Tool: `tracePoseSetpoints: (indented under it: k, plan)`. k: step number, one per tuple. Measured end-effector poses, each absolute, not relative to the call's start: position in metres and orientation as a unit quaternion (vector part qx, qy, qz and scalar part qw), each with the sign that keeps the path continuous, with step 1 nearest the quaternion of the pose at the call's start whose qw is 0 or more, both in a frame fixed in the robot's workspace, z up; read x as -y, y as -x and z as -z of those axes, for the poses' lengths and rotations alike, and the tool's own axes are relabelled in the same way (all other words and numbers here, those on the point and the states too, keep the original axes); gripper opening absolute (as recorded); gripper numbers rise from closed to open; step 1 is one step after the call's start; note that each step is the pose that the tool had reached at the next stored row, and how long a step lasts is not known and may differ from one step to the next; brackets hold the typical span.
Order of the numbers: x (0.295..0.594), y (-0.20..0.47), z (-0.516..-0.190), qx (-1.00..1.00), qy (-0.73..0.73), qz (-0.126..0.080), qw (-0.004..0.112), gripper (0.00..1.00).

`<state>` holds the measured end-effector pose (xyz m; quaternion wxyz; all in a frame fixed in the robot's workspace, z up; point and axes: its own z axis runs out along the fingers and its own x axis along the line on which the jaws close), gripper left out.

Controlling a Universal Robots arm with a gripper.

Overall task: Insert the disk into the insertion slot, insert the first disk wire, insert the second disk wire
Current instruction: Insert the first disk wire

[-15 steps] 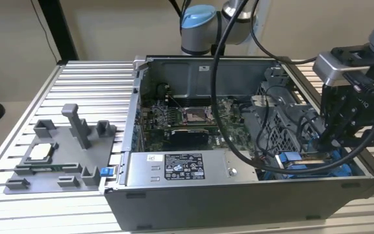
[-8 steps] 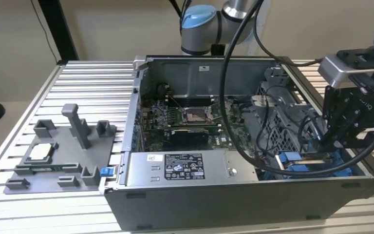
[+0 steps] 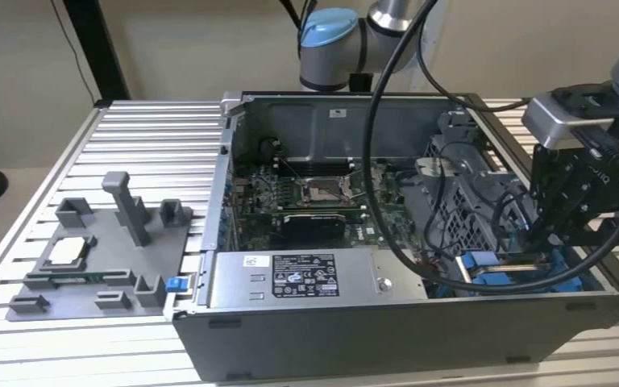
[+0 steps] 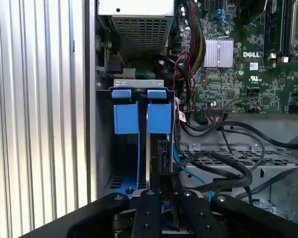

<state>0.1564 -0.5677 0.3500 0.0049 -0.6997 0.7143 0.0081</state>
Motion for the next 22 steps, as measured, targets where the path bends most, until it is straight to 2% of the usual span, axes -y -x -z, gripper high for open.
tracePoseSetpoints:
  k: [10,22]
  plan:
    - [0.5647,-0.1597,-0.3467,-0.714,0.7,-0.004,-0.002,0.0]
    - [0.564,-0.1591,-0.3441,-0.712,0.702,-0.003,-0.003,0.0]
